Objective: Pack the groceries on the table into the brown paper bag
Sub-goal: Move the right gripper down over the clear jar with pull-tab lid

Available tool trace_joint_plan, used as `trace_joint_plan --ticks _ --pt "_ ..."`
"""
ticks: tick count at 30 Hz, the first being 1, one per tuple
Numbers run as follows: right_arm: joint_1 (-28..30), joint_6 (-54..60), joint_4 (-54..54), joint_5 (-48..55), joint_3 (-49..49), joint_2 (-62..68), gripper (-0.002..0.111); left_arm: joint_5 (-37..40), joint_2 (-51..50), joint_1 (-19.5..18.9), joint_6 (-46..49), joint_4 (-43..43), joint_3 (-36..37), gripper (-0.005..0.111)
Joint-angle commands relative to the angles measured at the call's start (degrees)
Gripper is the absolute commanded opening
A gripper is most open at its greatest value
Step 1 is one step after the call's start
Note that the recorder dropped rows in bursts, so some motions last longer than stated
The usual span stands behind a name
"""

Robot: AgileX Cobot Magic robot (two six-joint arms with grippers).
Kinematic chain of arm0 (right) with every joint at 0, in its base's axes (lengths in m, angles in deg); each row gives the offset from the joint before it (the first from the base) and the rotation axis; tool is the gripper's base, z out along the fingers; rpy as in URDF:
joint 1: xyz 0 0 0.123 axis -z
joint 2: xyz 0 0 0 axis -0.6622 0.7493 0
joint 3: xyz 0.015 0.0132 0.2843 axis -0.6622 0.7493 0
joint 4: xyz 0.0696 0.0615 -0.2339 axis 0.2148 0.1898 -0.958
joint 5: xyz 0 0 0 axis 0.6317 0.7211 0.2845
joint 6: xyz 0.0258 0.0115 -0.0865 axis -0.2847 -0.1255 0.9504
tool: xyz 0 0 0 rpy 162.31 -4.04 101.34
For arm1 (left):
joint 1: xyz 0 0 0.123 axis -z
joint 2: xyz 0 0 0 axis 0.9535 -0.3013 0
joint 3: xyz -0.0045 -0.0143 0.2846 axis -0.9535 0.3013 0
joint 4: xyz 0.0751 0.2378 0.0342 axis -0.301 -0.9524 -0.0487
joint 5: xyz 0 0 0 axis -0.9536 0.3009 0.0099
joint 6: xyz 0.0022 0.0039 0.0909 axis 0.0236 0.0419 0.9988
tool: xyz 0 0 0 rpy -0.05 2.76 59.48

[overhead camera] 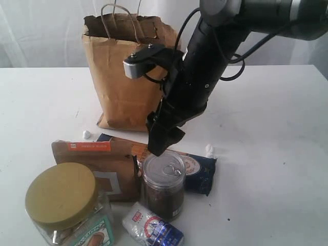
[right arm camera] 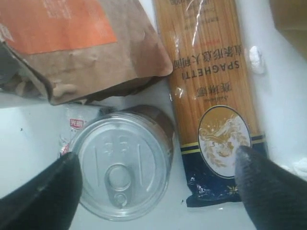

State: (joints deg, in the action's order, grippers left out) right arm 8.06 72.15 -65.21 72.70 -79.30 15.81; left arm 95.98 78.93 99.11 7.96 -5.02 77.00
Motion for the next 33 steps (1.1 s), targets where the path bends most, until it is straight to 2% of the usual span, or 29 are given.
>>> trace_joint_plan --ticks 1,13,19,22,33 --pt "-0.2 0.64 0.1 -0.82 -0.07 -0.23 0.08 0.12 0.26 -0.03 -0.05 0.06 -0.02 0.0" --pt "-0.2 0.64 0.59 -4.83 -0.07 -0.23 0.081 0.12 0.26 -0.03 -0.05 0.06 -0.02 0.0" --pt "-0.2 0.64 -0.28 -1.28 -0.07 -0.23 0.096 0.12 0.26 -0.03 -0.05 0.06 -0.02 0.0" --pt "-0.2 -1.85 -0.08 2.62 -0.07 -0.23 0.096 0.12 0.26 -0.03 -0.05 0.06 -0.02 0.0" --pt "-1.47 -2.82 -1.6 2.72 -0.07 5.98 0.096 0.12 0.26 -0.03 -0.05 0.06 -0.02 0.0"
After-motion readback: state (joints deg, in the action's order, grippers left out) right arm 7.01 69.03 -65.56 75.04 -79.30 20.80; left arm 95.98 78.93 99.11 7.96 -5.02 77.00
